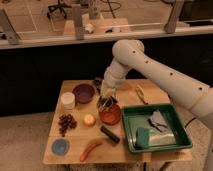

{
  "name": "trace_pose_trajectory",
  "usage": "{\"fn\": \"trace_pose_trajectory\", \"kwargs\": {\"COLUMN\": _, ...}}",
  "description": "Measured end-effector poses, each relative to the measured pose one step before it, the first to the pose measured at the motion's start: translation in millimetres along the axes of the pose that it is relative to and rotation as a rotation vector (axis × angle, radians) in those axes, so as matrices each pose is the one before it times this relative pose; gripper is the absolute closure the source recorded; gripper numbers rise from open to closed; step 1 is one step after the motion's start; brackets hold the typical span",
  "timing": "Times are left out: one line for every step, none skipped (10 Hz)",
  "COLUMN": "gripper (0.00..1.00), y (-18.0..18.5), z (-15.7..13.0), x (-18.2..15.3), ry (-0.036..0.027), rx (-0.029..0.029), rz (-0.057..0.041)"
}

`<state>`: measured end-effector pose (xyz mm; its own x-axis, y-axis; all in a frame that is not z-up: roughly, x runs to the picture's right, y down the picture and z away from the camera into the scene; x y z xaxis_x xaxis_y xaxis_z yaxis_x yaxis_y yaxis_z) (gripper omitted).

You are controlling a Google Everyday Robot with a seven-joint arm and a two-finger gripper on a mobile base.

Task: Stack cups on top of each other

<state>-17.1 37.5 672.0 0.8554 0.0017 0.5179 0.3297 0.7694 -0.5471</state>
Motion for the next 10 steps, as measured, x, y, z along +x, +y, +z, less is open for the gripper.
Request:
{"fn": "trace_pose_trajectory", "kwargs": {"gripper": 0.91, "y": 13.56, "z": -1.04, "x": -22.66, "ry": -0.01975, "rx": -0.00340, "rz": -0.04053}}
{"fn": "trace_pose_trajectory", "kwargs": {"gripper": 0.91, "y": 9.72, "z": 1.00, "x": -19.98, "ry": -0.01102, "rx": -0.00246, "rz": -0.03843}}
{"fn": "trace_pose_trajectory", "kwargs": {"gripper": 0.91, "y": 8.04, "z": 5.99, "x": -25.48, "ry": -0.00972, "rx": -0.00850, "rz": -0.05080}}
{"fn": "trace_pose_trajectory", "kwargs": {"gripper": 0.91, "y": 7.75, "z": 9.66, "x": -32.51, "ry": -0.00980, "rx": -0.01575, "rz": -0.07040}}
{"fn": "trace_pose_trajectory", "kwargs": {"gripper": 0.91, "y": 3.60, "z": 7.38, "x": -20.06, "ry": -0.00686, "rx": -0.01353, "rz": -0.04753}}
{"fn": "trace_pose_trajectory", "kwargs": {"gripper": 0.91, "y": 1.39, "z": 7.17, "x": -14.82, "ry": -0.00297, "rx": -0.01789, "rz": -0.04741}}
{"fn": "trace_pose_trajectory", "kwargs": {"gripper": 0.91, "y": -0.49, "z": 5.48, "x": -10.95, "ry": -0.00417, "rx": -0.01336, "rz": -0.03438}}
{"fn": "trace_pose_trajectory", "kwargs": {"gripper": 0.91, "y": 1.35, "z": -0.47, "x": 2.76, "ry": 0.00274, "rx": -0.00125, "rz": 0.00430}}
{"fn": "trace_pose_trajectory", "kwargs": {"gripper": 0.91, "y": 0.16, "z": -0.74, "x": 0.31, "ry": -0.00001, "rx": 0.00125, "rz": 0.00143}}
{"fn": "trace_pose_trajectory", "kwargs": {"gripper": 0.91, "y": -0.73, "z": 0.79, "x": -1.52, "ry": -0.00070, "rx": -0.00147, "rz": -0.00347}}
